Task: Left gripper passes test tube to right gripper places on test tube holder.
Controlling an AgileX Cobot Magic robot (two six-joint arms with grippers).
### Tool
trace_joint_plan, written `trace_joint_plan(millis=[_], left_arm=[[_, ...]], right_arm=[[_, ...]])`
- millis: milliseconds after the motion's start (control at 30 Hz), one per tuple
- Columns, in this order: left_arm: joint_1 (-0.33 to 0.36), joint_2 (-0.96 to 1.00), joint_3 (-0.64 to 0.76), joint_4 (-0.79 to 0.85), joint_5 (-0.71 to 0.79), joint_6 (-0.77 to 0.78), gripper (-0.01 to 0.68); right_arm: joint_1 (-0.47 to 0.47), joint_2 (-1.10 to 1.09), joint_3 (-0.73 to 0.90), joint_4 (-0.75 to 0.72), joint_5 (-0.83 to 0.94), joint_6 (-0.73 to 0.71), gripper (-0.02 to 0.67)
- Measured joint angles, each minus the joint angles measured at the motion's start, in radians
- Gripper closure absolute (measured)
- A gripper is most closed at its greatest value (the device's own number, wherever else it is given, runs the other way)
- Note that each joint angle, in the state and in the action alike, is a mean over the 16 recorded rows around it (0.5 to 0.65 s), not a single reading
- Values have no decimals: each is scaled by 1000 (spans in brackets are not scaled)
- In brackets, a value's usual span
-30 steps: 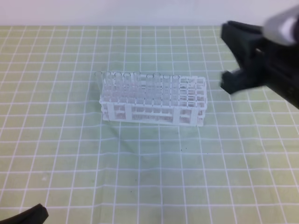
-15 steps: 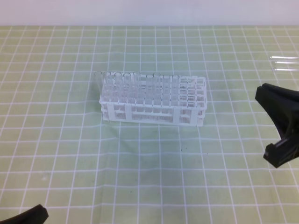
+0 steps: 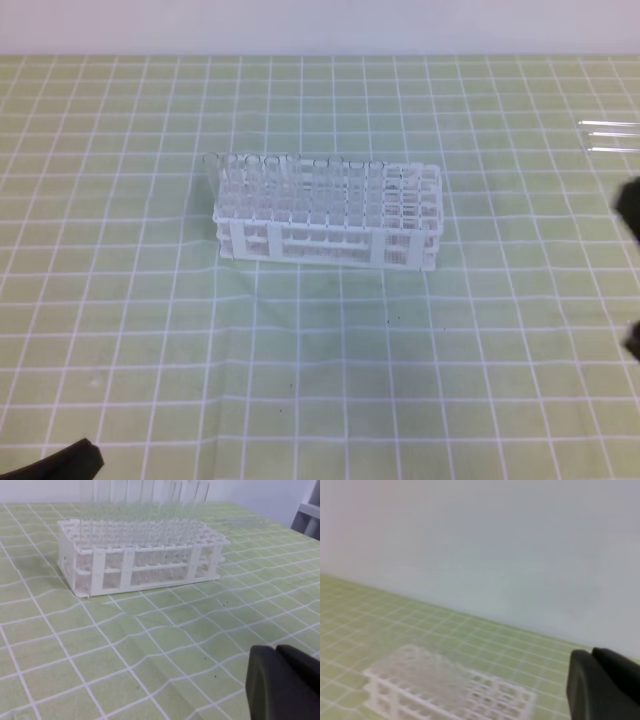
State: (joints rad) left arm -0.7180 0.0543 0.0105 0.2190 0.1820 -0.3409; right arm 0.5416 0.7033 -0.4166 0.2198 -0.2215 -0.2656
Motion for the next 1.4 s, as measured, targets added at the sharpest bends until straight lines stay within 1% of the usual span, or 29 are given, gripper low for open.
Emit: trace_joint_plan(millis=[200, 400, 633, 967, 1167, 1400], left_arm=[[0, -1, -2, 0, 4, 0, 675], [0, 0, 0, 0, 5, 0, 675], [0, 0, 0, 0, 5, 0, 675], [0, 1, 4, 1, 2, 0, 675], [0, 2, 4, 1, 1, 0, 675], [0, 2, 3, 1, 2, 0, 675]], right_arm=[[-101, -185, 140, 24, 4, -20, 662], [-205, -393, 286, 54, 54, -17, 662], [-281, -571, 389, 87, 146, -14, 663], [-308, -687, 418, 103, 307, -14, 664], [-308, -709, 418, 103, 413, -14, 664], [-308, -710, 418, 76, 497, -14, 664]])
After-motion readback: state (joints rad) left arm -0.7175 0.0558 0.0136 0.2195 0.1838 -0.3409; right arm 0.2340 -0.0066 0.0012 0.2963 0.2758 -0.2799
